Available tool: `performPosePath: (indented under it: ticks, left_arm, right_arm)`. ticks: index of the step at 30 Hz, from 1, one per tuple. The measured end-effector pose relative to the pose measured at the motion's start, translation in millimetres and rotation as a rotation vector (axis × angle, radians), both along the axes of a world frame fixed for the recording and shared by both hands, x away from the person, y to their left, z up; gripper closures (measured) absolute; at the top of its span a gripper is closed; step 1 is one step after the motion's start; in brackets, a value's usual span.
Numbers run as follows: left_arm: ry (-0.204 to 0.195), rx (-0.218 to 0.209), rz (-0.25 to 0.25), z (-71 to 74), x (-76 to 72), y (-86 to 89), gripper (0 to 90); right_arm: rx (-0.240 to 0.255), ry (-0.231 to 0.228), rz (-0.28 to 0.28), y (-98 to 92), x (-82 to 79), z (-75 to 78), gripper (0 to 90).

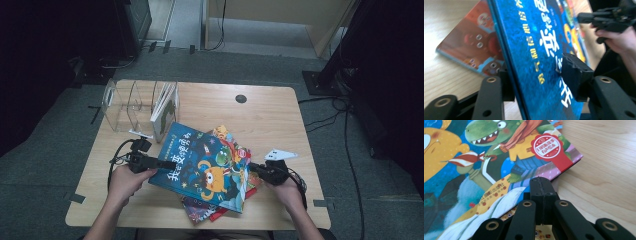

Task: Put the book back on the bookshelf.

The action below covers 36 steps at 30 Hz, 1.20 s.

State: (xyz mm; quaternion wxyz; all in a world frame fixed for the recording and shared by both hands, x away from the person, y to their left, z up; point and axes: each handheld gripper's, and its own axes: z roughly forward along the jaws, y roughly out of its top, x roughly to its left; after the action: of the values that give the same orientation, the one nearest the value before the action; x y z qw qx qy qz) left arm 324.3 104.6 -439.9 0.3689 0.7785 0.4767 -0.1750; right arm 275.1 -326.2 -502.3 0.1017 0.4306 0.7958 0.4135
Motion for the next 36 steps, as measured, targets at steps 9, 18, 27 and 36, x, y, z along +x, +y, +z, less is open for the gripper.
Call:
performPosePath:
  ticks: [9, 18, 27, 36]
  left_arm:
    - [-0.017, 0.044, -0.031, 25.5, 8.4, -7.0, 53.5]
    - [-0.008, 0.052, -0.082, 56.7, 17.6, -15.8, 61.3]
    - [0.020, 0.081, -0.162, 84.5, 31.4, -37.5, 68.2]
    - [0.015, 0.186, -0.231, 113.5, 45.4, -59.5, 71.4]
  right_arm:
    - [0.017, 0.007, 0.048, 5.6, -2.0, -0.9, 90.0]
    - [0.024, -0.002, 0.067, 10.8, -1.7, -1.7, 90.0]
    - [0.026, -0.023, 0.094, 17.3, -0.8, -2.8, 86.3]
    - [0.017, -0.057, 0.119, 24.8, 0.5, -3.7, 79.8]
